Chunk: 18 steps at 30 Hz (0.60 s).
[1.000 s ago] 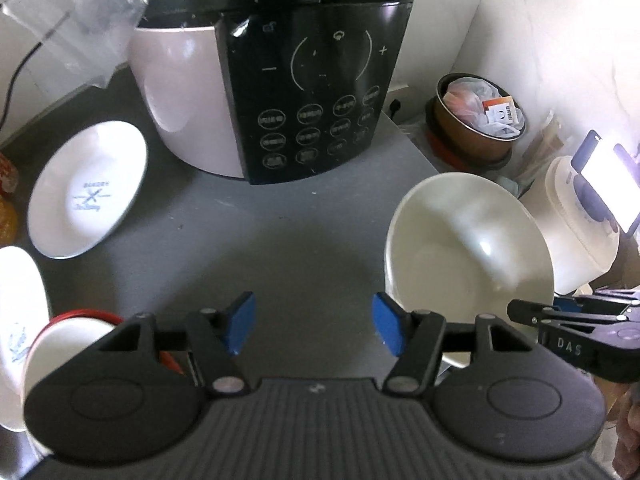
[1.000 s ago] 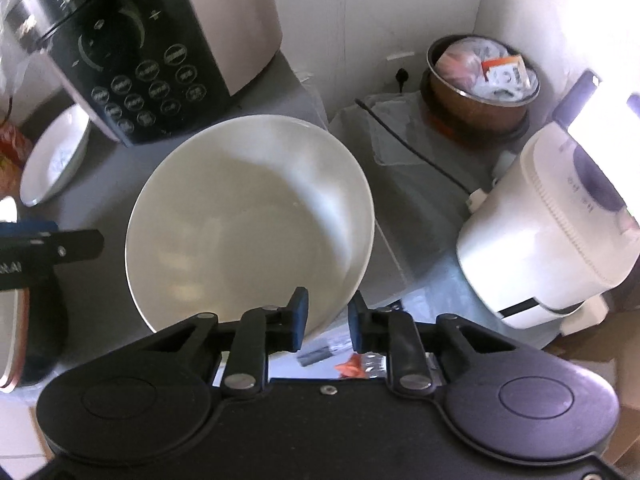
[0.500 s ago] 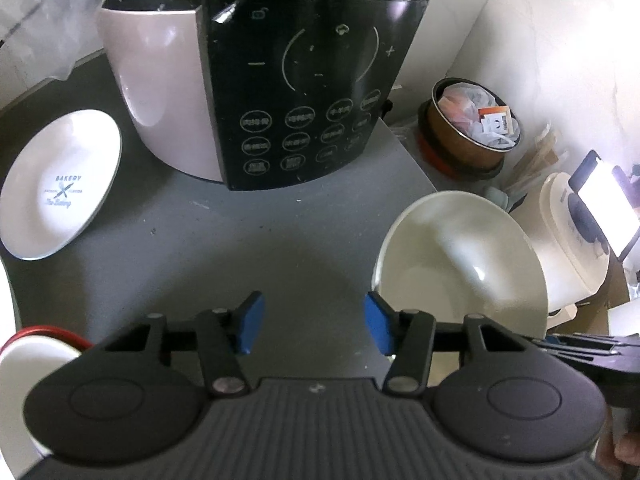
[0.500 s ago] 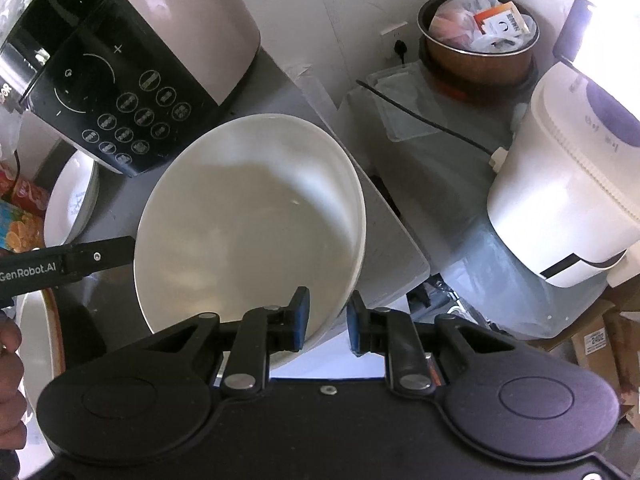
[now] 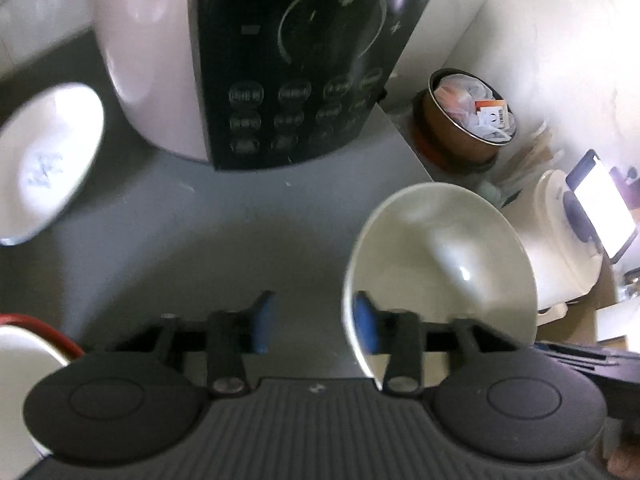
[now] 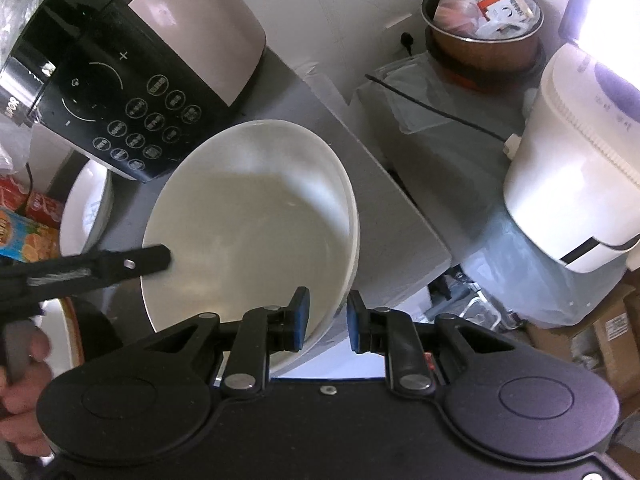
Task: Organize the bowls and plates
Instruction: 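Lift the cream bowl with the right gripper and carry it over the stacked bowls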
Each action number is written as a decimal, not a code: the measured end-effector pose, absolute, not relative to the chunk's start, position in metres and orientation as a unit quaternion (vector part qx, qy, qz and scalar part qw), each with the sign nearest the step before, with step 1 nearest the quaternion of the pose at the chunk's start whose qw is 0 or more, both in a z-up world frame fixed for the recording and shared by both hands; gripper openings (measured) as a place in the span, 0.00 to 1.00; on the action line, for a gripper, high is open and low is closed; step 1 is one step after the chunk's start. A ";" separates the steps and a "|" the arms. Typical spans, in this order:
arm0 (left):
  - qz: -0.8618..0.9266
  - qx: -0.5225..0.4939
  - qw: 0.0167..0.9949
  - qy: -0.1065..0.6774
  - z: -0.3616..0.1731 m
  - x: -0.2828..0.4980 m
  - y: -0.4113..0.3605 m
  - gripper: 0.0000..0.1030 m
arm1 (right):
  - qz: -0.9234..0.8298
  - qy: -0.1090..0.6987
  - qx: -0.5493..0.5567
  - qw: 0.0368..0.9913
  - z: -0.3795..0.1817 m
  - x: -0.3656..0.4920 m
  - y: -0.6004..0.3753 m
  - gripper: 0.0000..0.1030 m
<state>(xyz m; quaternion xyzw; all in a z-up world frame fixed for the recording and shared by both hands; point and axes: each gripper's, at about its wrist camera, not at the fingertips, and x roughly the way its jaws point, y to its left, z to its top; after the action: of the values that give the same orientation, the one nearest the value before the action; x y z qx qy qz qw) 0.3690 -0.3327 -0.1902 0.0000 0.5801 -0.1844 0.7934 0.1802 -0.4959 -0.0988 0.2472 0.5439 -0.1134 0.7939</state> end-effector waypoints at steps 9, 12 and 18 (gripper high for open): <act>-0.196 0.002 0.792 0.578 -0.186 0.367 -0.331 0.05 | -0.099 0.537 0.256 0.797 -0.097 0.180 -0.486 0.19; -0.196 -0.006 0.794 0.575 -0.178 0.367 -0.325 0.05 | -0.095 0.535 0.256 0.799 -0.093 0.181 -0.480 0.19; -0.186 -0.010 0.800 0.570 -0.162 0.365 -0.308 0.05 | -0.082 0.532 0.248 0.805 -0.080 0.184 -0.465 0.19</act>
<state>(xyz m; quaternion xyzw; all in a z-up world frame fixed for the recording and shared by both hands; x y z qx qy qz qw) 0.3647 -0.3081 -0.1623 -0.0101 0.5699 -0.1859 0.8003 0.1842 -0.4651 -0.0805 0.2479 0.5320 -0.0822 0.8054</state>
